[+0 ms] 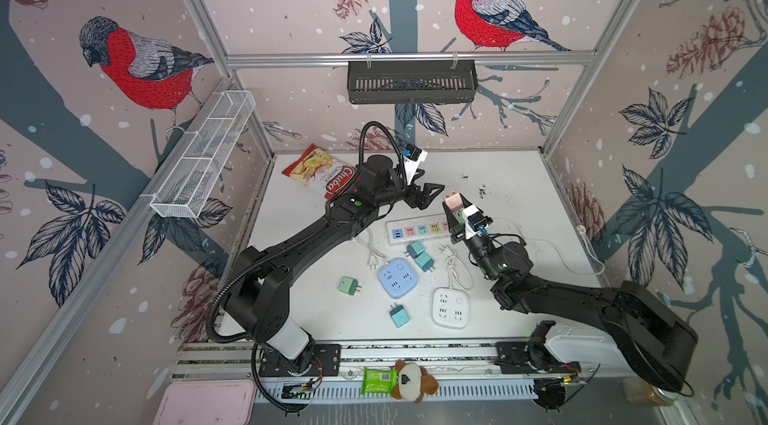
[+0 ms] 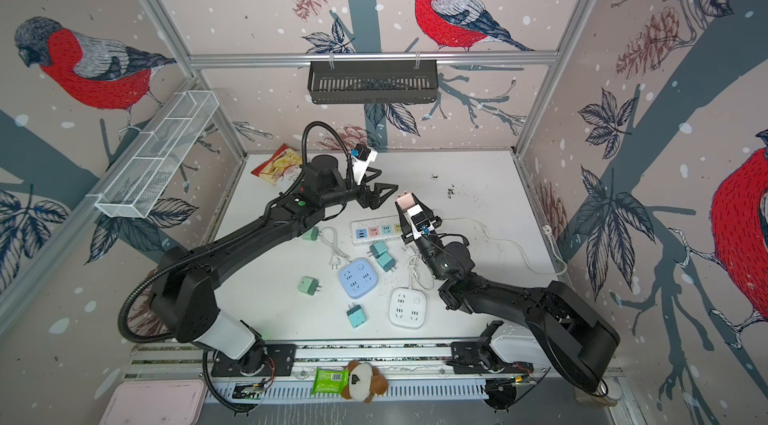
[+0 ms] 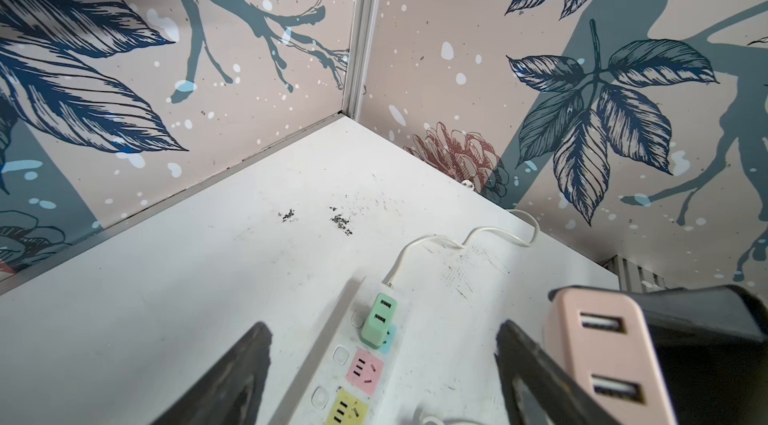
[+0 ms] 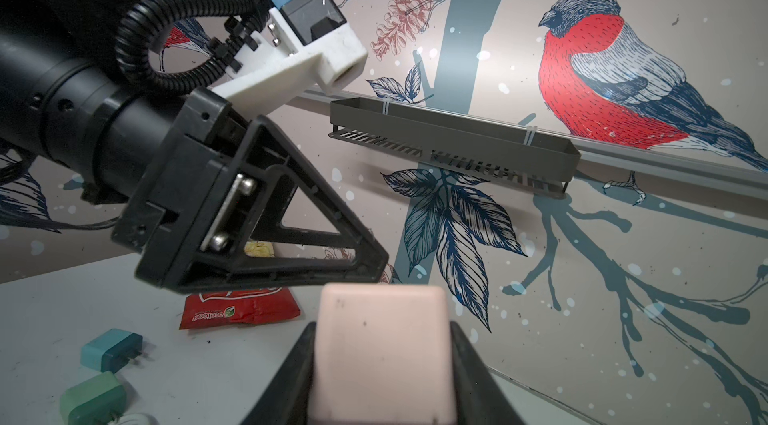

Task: Insert the plug
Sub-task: 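Lift the pink charger with the right gripper toward the left gripper, then close the left gripper on the pink charger held by the right gripper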

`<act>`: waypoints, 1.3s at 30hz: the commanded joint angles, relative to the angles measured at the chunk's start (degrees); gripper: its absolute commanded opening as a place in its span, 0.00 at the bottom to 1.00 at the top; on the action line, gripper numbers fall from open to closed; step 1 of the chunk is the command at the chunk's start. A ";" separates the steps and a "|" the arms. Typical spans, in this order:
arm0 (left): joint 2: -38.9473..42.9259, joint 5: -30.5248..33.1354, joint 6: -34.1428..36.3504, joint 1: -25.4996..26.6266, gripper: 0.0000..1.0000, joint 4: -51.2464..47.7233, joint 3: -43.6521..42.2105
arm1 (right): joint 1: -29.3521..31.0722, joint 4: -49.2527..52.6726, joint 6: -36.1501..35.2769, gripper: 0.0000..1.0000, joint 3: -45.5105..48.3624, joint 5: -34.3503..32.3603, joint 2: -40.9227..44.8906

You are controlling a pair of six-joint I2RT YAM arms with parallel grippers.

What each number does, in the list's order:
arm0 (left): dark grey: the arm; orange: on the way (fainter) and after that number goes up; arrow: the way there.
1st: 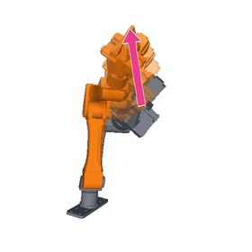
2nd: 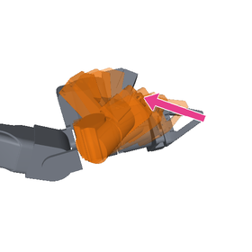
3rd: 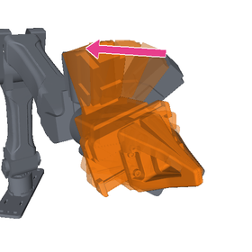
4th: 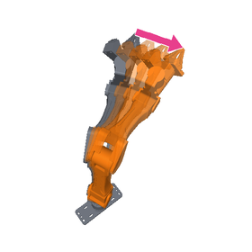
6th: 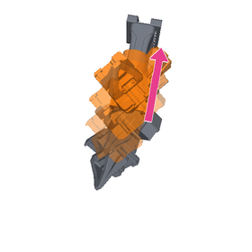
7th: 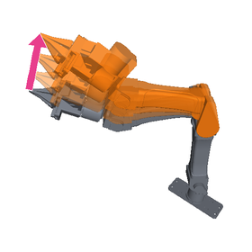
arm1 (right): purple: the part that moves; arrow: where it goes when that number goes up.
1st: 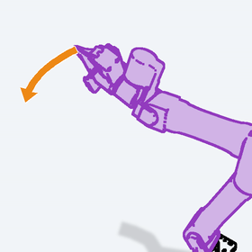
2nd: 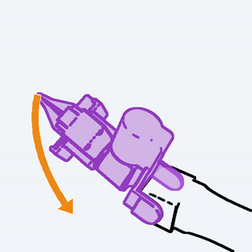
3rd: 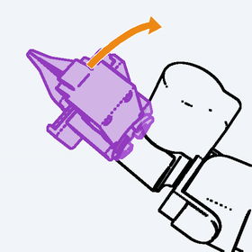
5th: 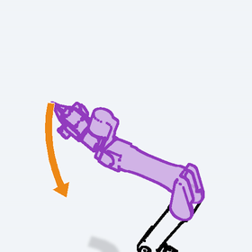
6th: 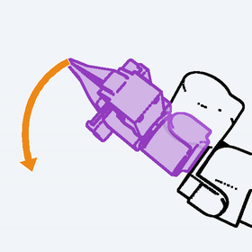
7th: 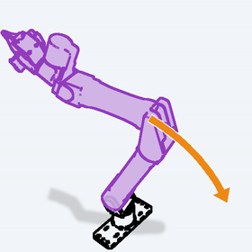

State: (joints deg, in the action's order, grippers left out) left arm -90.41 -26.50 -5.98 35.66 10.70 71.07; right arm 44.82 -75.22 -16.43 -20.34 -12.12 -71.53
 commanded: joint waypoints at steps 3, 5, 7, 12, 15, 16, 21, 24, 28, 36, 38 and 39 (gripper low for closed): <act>1.76 -3.80 -2.05 0.02 0.85 3.15 -1.52 | 0.01 -3.89 -0.80 0.00 -0.41 -0.62 -0.02; 2.62 -3.67 -2.88 0.02 0.86 4.66 -2.56 | 0.01 -4.17 -0.80 0.00 -0.37 -0.92 -0.02; 3.28 -3.71 -3.24 0.02 0.86 5.72 -3.34 | 0.01 -4.81 -0.81 0.00 -0.24 -1.41 -1.48; 4.12 -7.51 -3.27 0.08 0.86 7.36 -4.30 | 0.01 -4.70 -1.00 0.00 -0.57 -1.16 -2.18; 3.79 -8.75 -2.27 0.86 0.86 6.40 -3.77 | 0.01 -5.34 -0.80 0.00 -0.47 -1.15 -2.29; 3.54 -8.34 -1.67 1.13 0.86 5.72 -3.44 | -0.04 -5.61 -0.72 0.00 -0.49 -1.13 -2.25; 1.10 -8.98 -0.01 2.08 0.83 1.38 -0.11 | 0.02 -5.59 -0.97 0.00 -0.83 -0.42 -1.17; 0.26 -9.50 1.53 3.13 0.78 -0.98 1.38 | 0.02 -5.38 -1.55 0.00 -1.25 -0.06 -1.14; -0.37 -9.25 3.31 4.41 0.72 -2.77 2.64 | 0.00 -5.37 -2.21 0.00 -1.86 -0.33 -1.70; -1.52 -11.52 4.35 4.68 0.39 -4.32 3.89 | 0.01 -5.37 -2.22 0.00 -2.68 0.11 -2.60; -1.78 -12.41 4.47 4.62 0.31 -4.63 4.28 | 0.02 -5.22 -2.17 0.00 -2.66 0.35 -2.45; -1.94 -13.26 4.65 4.68 0.26 -4.76 4.42 | 0.09 -4.97 -2.08 0.00 -2.73 0.55 -2.26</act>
State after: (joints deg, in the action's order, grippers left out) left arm -91.90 -37.12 -3.33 40.32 7.90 74.91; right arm 44.82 -76.71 -18.70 -22.44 -12.56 -74.17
